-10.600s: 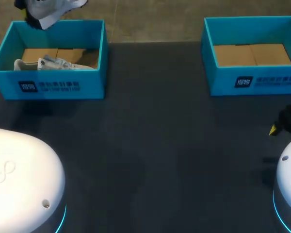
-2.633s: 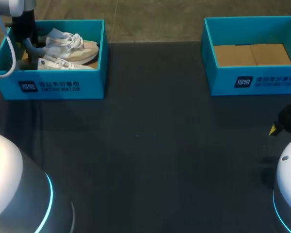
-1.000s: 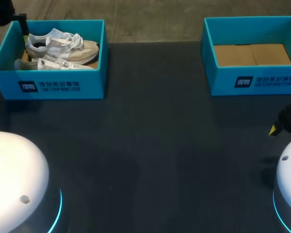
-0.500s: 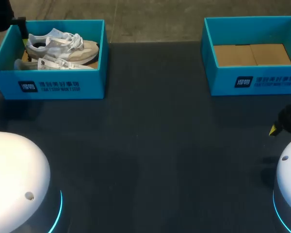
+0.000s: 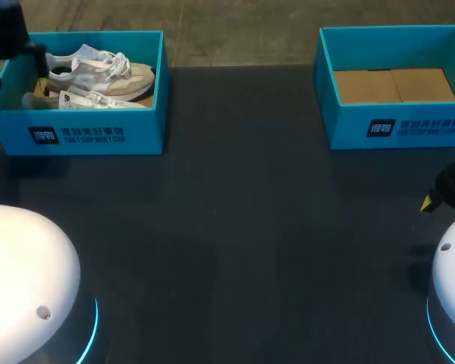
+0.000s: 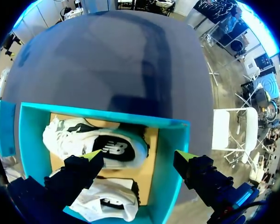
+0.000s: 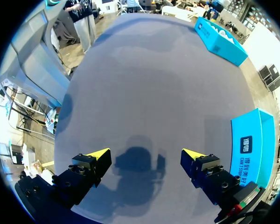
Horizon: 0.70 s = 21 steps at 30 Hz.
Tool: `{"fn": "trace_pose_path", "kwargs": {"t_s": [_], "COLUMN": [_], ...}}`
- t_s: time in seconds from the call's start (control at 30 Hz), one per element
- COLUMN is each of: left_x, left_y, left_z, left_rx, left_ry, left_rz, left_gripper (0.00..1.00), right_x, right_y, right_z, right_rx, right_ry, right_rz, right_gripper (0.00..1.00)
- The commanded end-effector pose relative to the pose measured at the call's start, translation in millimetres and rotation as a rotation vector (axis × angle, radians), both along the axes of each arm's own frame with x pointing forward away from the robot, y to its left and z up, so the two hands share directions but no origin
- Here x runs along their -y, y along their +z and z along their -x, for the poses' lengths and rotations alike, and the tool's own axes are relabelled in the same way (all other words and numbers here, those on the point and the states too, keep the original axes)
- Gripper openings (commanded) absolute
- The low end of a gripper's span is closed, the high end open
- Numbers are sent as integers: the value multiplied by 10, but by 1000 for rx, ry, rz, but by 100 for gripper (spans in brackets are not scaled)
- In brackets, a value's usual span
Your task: Take the shoe out of the shoebox, open the shoe tongue, remove and reinsert the insole, then place the shoe into the shoebox
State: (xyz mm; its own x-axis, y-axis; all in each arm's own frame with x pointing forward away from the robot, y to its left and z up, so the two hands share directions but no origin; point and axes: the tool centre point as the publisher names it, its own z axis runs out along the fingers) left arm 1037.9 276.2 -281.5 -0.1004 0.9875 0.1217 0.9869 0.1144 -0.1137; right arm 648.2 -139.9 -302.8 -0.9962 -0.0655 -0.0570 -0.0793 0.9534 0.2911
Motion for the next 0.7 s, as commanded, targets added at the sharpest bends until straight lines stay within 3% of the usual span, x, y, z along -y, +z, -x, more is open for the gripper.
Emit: {"fn": "trace_pose_path", "kwargs": {"t_s": [0.03, 0.53, 0.7], "left_x": [-19, -101, -103], "left_y": [-149, -444, -545], "left_z": [-31, -93, -122], "left_rx": [-24, -60, -64], "left_ry": [-1, 0, -6], "left_rz": [-5, -22, -29], "left_gripper": [100, 100, 94], "right_x": [-9, -9, -9], "right_y": [-5, -5, -5], "right_z": [11, 11, 11], "right_rx": [2, 2, 2], "right_ry": [-1, -1, -1], "right_rz": [4, 4, 4], "right_gripper": [100, 100, 100]}}
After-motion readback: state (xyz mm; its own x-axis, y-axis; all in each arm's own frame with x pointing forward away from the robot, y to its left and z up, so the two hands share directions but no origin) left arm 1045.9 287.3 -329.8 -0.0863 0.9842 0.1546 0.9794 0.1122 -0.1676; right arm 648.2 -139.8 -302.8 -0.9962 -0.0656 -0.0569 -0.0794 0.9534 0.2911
